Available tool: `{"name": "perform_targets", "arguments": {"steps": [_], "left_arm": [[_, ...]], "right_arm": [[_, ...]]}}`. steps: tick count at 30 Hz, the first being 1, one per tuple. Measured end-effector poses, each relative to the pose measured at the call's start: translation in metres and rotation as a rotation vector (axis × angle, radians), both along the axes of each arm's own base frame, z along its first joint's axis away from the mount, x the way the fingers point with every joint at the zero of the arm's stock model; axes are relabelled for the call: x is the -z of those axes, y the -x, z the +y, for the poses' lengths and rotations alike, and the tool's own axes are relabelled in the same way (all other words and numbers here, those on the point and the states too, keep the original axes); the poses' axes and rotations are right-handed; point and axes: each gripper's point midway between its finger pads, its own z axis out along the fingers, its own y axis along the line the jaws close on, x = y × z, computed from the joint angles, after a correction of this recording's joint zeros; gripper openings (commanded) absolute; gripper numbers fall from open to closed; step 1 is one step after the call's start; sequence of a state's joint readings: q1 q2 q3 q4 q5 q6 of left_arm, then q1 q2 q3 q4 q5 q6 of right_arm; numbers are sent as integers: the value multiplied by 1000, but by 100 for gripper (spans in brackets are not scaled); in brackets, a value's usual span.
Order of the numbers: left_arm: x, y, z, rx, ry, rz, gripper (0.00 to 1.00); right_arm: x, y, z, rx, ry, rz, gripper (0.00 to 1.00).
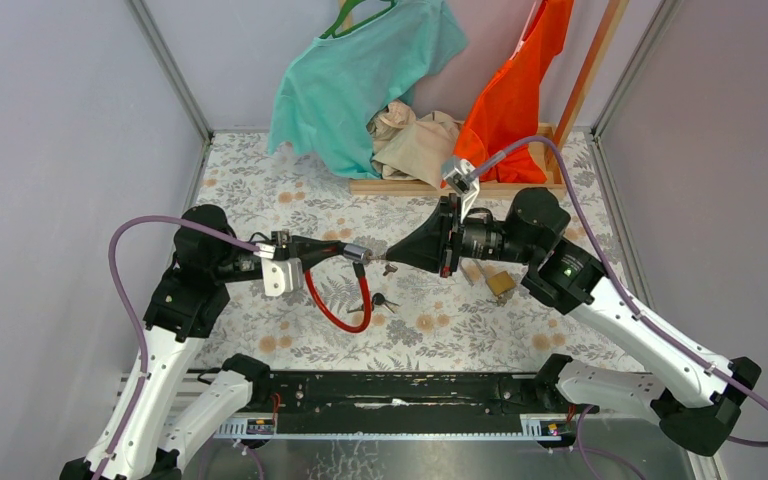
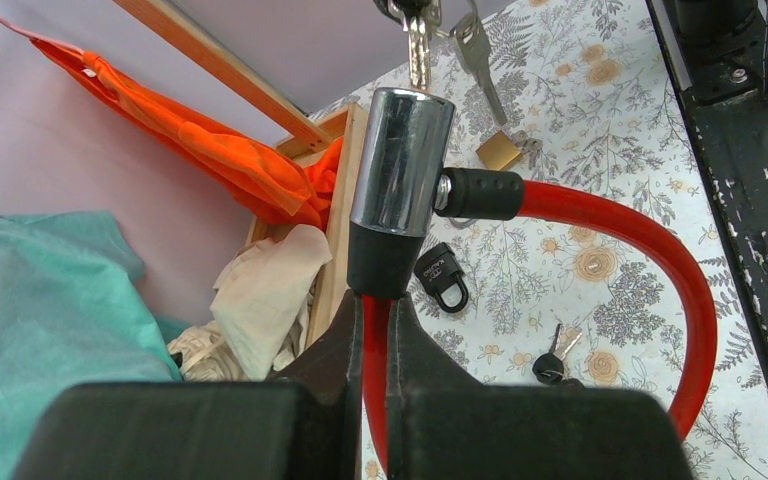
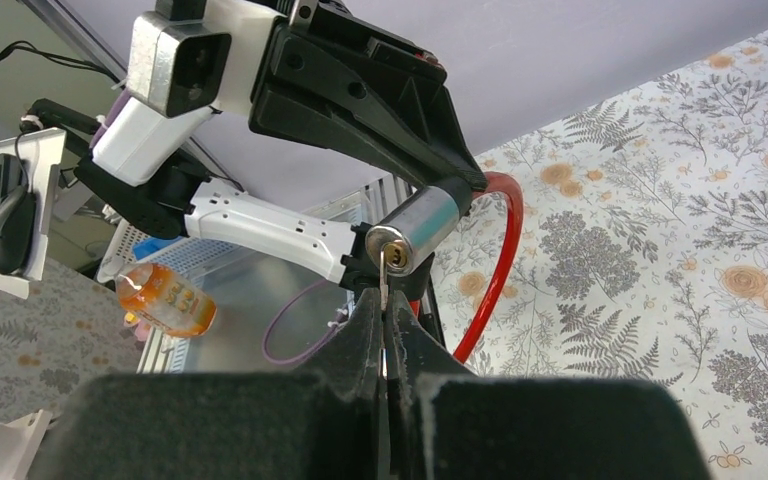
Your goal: Unlock with the key
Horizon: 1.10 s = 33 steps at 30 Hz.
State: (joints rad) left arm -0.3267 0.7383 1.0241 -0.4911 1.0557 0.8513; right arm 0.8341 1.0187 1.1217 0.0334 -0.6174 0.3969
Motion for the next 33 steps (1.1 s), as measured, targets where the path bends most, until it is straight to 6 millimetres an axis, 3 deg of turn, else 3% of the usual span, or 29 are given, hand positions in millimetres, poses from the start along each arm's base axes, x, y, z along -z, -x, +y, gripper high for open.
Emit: {"name": "perform_targets", "arguments": {"steps": [33], "left_arm": [[9,0,2,-11,-23,29,0]], "right_arm": [[19,-14,-1,72,87,-52,0]]}}
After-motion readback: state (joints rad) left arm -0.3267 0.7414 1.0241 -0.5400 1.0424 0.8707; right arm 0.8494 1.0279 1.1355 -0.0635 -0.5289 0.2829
